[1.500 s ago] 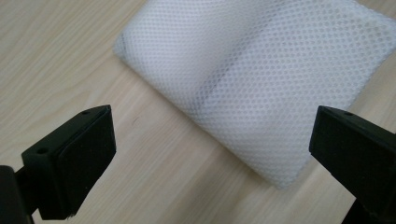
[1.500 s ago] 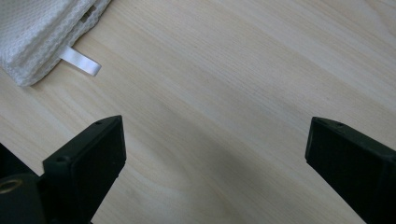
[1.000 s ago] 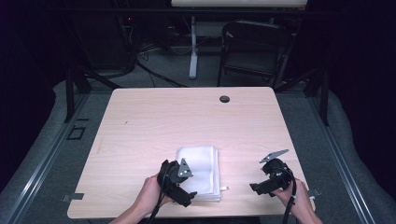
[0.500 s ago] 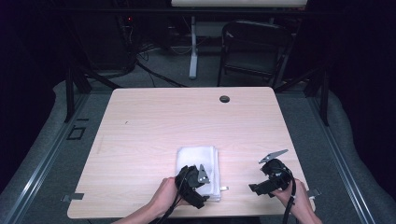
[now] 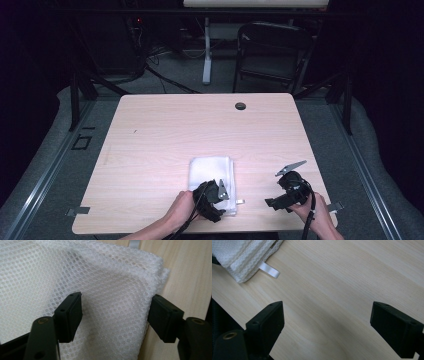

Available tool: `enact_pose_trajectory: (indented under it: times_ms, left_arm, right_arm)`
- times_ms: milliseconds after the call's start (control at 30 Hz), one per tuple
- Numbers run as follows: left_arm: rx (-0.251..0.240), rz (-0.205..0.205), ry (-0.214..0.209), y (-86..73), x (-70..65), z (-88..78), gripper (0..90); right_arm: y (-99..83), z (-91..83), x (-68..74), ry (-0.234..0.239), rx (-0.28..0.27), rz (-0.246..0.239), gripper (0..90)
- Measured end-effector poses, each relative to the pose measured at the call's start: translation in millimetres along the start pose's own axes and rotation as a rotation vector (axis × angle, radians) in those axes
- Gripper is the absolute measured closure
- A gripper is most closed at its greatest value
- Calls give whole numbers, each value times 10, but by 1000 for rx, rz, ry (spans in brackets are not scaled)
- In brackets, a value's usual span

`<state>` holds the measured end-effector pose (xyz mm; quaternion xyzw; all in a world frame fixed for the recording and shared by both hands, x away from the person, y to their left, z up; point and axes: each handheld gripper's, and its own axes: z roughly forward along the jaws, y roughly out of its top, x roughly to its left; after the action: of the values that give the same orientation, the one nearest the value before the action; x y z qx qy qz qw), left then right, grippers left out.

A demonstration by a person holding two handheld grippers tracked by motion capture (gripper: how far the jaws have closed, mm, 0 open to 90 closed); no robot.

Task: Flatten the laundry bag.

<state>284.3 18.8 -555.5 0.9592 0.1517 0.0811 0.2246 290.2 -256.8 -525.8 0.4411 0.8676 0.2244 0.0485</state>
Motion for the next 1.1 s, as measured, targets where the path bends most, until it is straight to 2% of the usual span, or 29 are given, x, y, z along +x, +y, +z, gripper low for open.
enact_pose_trajectory:
  times_ms: [33, 67, 100, 133, 167, 300, 367, 400, 433, 500, 533, 567, 633, 667, 733, 800, 900, 967, 1100]
  left_arm:
    - [-5, -5, 2, -3, 3, -1, 373]
    - [-6, -6, -1, -5, 7, -3, 373]
    - [-12, -5, -22, -11, 22, -12, 413]
    - [-15, -6, -22, -12, 25, -14, 431]
    - [-15, -6, -22, -12, 25, -14, 441]
    - [-19, -14, -49, -17, 41, -22, 494]
    - [-23, -35, -73, -23, 76, -29, 503]
    - [-28, -44, -89, -28, 94, -31, 539]
    - [-36, -75, -120, -43, 135, -35, 545]
    - [-41, -76, -123, -47, 145, -35, 565]
    - [-41, -74, -121, -46, 151, -41, 581]
    - [-41, -74, -121, -46, 151, -41, 591]
    - [-40, -67, -121, -44, 151, -44, 605]
    - [-40, -82, -137, -48, 174, -45, 603]
    - [-41, -86, -146, -50, 185, -46, 582]
    - [-41, -91, -155, -46, 196, -51, 539]
    - [-37, -77, -152, -38, 190, -71, 544]
    - [-37, -79, -154, -42, 198, -78, 567]
    - [-49, -90, -160, -44, 205, -85, 597]
  right_arm:
    - [3, -2, 5, -2, 6, -5, 128]
    - [3, -2, 5, -2, 6, -5, 128]
    - [-6, 28, 33, 1, -33, 21, 132]
    - [9, 9, 19, 2, 6, -11, 133]
    - [4, 33, 39, 14, -20, 8, 134]
    - [20, 33, 55, 10, 11, -23, 141]
    - [21, 36, 63, 15, 5, -22, 144]
    - [30, 33, 65, 10, 20, -36, 144]
    - [32, 39, 75, 21, 13, -33, 149]
    - [35, 42, 86, 15, 12, -38, 157]
    - [31, 58, 106, 23, -9, -24, 172]
    - [43, 45, 102, 10, 14, -46, 175]
    - [49, 49, 119, 12, 16, -56, 179]
    - [52, 58, 137, 27, 6, -47, 191]
    - [59, 63, 146, 27, 11, -58, 195]
    - [64, 62, 150, 9, 29, -70, 199]
    - [63, 59, 147, 9, 31, -72, 201]
    - [58, 66, 144, 24, 21, -64, 206]
    - [61, 61, 148, 17, 28, -71, 215]
